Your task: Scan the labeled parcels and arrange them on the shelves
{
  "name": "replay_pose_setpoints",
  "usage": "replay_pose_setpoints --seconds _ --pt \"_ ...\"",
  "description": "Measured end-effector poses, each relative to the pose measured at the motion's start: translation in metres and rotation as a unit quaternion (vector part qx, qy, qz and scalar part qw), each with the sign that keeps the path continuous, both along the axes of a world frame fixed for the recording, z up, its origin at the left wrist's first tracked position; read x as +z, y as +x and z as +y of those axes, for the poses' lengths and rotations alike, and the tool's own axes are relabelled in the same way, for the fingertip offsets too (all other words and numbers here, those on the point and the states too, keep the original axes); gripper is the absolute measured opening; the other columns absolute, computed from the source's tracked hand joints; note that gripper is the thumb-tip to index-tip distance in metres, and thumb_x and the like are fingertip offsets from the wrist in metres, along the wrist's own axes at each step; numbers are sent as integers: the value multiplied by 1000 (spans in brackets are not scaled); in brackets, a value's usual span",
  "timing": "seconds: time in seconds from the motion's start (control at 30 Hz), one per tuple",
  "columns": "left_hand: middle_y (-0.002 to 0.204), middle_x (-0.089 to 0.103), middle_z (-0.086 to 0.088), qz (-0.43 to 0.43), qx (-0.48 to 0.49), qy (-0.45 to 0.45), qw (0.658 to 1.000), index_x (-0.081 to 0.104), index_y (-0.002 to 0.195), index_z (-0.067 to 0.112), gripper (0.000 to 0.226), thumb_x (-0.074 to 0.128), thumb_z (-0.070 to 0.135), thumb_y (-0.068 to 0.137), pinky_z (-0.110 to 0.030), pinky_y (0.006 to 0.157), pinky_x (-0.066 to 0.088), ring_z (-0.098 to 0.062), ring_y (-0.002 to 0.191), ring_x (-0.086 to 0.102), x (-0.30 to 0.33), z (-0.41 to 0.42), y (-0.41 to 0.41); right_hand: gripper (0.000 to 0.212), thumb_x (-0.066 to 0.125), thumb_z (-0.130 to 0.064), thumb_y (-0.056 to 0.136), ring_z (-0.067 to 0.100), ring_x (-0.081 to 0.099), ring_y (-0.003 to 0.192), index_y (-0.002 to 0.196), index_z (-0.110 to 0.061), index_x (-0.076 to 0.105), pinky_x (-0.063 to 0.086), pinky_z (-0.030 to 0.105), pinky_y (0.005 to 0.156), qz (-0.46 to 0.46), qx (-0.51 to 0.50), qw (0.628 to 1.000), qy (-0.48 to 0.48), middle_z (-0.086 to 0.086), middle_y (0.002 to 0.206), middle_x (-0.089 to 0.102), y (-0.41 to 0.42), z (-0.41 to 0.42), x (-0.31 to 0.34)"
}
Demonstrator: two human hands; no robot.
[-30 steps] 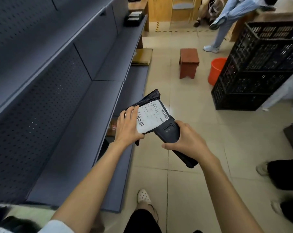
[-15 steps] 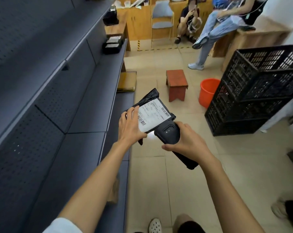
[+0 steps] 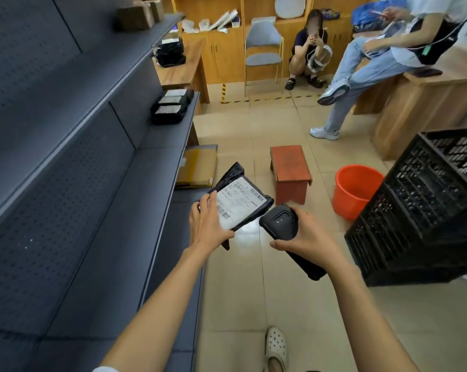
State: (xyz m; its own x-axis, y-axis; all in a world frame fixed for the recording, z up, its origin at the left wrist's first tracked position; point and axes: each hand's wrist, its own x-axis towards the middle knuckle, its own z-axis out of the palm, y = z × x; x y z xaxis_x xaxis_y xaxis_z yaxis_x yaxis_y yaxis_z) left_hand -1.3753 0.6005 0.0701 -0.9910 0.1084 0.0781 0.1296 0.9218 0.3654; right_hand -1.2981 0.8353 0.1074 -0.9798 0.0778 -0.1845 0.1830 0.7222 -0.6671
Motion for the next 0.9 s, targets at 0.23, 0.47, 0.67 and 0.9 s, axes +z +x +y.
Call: replay_pose_setpoints --seconds 0.23,0.47,0.67,0.9 --pt "148 23 -3 20 35 -9 999 14 151 17 119 84 45 60 -46 108 35 -29 128 27 10 17 -181 98 71 -66 52 18 58 106 140 -35 40 51 46 91 5 43 999 17 -7 118 51 -195 19 19" --pt "148 26 -4 -4 82 -20 996 16 151 17 121 85 48 57 -46 104 39 -30 128 30 -24 -9 -342 87 79 -59 65 19 60 109 139 -37 39 51 41 89 -16 108 992 57 -9 126 54 -373 2 -6" --pt "149 27 -5 -14 128 -2 992 18 151 16 121 86 48 55 -45 103 38 -32 129 31 -24 -38 -506 89 80 -55 69 19 58 112 144 -31 39 42 31 79 -11 153 986 68 -6 128 53 -552 -32 2" --pt "149 28 -3 -40 169 -13 985 20 150 18 122 85 54 53 -45 101 40 -31 129 32 -32 -49 -629 91 81 -54 68 21 58 112 145 -31 38 46 34 84 -42 189 980 50 -5 125 52 -696 -47 -3"
